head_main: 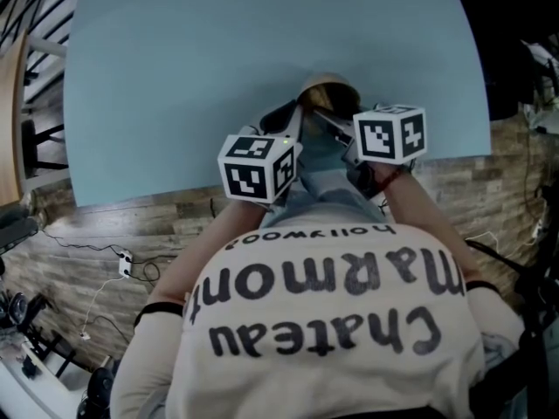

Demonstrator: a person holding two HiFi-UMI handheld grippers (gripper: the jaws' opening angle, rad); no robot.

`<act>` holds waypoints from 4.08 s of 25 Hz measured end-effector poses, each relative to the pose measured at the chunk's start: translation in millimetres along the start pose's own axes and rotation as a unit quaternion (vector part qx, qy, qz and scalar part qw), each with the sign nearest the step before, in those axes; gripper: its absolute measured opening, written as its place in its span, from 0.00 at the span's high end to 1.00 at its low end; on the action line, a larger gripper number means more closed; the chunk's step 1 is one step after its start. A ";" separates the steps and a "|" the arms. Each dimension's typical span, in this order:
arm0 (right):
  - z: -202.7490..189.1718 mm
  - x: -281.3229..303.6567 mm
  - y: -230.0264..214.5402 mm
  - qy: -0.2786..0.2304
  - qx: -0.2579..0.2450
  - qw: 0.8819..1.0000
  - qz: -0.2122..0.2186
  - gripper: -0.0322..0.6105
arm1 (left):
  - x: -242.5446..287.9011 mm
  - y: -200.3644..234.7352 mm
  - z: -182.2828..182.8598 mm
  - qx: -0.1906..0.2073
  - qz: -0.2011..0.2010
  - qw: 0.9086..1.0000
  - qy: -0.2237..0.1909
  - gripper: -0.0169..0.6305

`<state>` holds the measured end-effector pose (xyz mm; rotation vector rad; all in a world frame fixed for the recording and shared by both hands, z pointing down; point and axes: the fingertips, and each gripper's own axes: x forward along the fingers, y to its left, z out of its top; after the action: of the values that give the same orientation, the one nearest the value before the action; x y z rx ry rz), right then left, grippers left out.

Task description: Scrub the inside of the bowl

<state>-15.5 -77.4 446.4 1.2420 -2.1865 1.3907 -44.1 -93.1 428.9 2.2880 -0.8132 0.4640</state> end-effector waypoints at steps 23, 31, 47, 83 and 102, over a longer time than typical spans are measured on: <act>-29.8 -19.9 -22.6 0.051 -0.085 0.990 -0.097 0.85 | -10.0 -21.5 -5.2 0.043 -0.008 0.999 0.004 0.96; -35.2 -25.1 -26.6 0.059 -0.092 0.988 -0.113 0.85 | -14.0 -25.1 -8.5 0.052 -0.010 0.999 0.007 0.96; -41.5 -32.9 -31.3 0.086 -0.131 0.976 -0.149 0.85 | -20.4 -25.3 -11.6 0.063 -0.007 0.998 0.007 0.96; 0.7 -62.9 -46.0 0.042 -0.183 0.951 -0.245 0.85 | -15.3 -30.8 -13.9 0.069 -0.058 0.995 0.038 0.96; 6.2 -34.9 -4.8 0.043 -0.241 0.958 -0.152 0.85 | -8.5 -31.6 -12.4 0.063 -0.058 0.995 0.041 0.96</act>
<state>10.4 -65.3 424.9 1.2303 -1.9995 0.7197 -30.9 -62.3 418.7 2.3999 -0.6223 0.5669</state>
